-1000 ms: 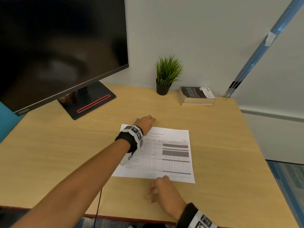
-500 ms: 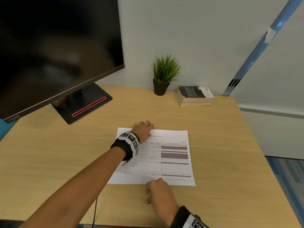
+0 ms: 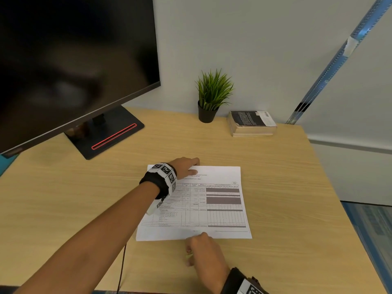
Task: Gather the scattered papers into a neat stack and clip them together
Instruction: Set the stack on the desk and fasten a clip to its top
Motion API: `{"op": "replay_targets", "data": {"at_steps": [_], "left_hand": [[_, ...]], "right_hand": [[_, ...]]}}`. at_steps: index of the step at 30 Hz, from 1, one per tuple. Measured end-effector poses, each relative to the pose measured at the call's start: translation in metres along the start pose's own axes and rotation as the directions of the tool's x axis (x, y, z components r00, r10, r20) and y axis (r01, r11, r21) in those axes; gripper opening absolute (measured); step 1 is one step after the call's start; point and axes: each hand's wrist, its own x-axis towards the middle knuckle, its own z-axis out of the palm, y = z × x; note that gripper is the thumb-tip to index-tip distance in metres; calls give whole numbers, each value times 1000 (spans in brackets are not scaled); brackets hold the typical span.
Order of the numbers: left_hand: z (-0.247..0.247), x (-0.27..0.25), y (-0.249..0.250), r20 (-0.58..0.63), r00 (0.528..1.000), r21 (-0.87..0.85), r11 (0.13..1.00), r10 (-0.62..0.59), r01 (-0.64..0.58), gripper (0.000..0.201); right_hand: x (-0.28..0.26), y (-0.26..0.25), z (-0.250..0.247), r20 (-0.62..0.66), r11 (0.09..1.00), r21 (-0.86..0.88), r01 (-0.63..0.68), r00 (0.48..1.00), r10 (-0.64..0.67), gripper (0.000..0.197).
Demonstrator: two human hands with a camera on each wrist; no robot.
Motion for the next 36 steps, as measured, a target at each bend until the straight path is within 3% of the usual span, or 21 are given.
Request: {"op": "replay_targets", "data": {"at_steps": [3,7,14,17,20,23,26,30,36], "left_hand": [[-3,-3,2,-9,1000,-33,999,-2,2,26],[7,-4,-3,-175,984,-153,987,23,-51,32],[12,-10,-8,-189,982,-15,1000,-11,9,41],[12,-10,-12,-221,975,-53,998,-34,23,37],[15,-6,-18,-298,951,-237,971,-87,15,26],[16,-2,-21,-344,929,-348,937,-139,11,14],[16,-1,-21,-358,923,-384,923,-139,-10,11],[17,-2,-19,-390,912,-423,904,-123,-59,9],[17,-5,-12,-435,891,-450,888,-131,-89,13]], "right_hand": [[0,-1,-2,14,1000,16,-2,1000,1,32],[3,0,-2,20,998,53,14,1000,-16,33],[1,-2,-3,-13,987,151,59,998,-58,29],[-7,1,-25,-19,938,321,130,991,-131,26],[-1,13,-77,-196,835,483,264,962,-191,12],[37,30,-132,-409,841,437,319,903,-130,12],[89,46,-159,-491,885,378,271,869,-56,15],[138,56,-159,-492,938,284,199,870,-36,6],[161,54,-158,-426,954,249,165,903,-45,13]]}}
